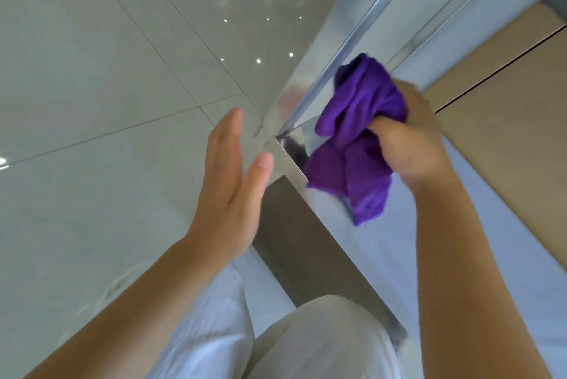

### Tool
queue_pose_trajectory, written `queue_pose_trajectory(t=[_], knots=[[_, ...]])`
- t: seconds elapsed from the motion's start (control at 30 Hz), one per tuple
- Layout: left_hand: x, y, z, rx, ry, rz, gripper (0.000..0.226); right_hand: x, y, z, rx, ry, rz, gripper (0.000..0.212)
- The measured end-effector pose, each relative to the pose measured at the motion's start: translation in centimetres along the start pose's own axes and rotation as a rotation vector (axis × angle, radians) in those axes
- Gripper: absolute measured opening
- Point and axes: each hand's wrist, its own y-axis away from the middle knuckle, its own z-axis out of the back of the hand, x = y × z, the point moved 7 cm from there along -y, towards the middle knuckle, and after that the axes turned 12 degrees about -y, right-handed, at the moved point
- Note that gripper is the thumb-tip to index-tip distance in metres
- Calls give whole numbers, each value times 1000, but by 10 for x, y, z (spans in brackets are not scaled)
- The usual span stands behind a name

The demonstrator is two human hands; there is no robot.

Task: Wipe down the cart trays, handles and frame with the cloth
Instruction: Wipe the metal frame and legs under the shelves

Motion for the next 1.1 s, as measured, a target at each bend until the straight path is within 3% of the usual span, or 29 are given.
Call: queue_pose_trajectory(t=[0.1, 0.13, 0.2, 0.27, 0.33, 0.4, 0.53, 0.63, 0.77, 0.9, 1.1], knots=[[-20, 3, -7, -31, -118, -245, 62, 3, -2, 15, -223, 130, 11, 24], [-22, 4, -12, -17, -144, -290, 61, 4, 0, 4, -187, 166, -3, 19], [-23, 7, -22, 20, -212, -308, 60, -6, 7, -39, 124, 128, -95, 9], [-22, 11, -31, 57, -290, -303, 62, -17, 12, -70, 357, -21, -254, 15], [-22, 17, -40, 90, -382, -307, 60, -21, -1, -74, 361, -81, -284, 24], [-25, 20, -50, 91, -473, -324, 58, -24, -14, -76, 388, -15, -241, 15], [-41, 12, -68, 27, -557, -366, 55, -33, -29, -84, 494, 190, -31, 31], [-46, -6, -75, -41, -550, -325, 46, -37, -38, -84, 489, 310, 206, 27], [-44, -23, -83, -93, -603, -239, 37, -48, -53, -80, 515, 352, 181, 59], [-45, -37, -94, -77, -706, -172, 43, -58, -70, -64, 441, 224, 116, 53], [-38, -40, -105, 1, -973, -160, 54, -81, -90, -45, 389, 219, 65, 52]])
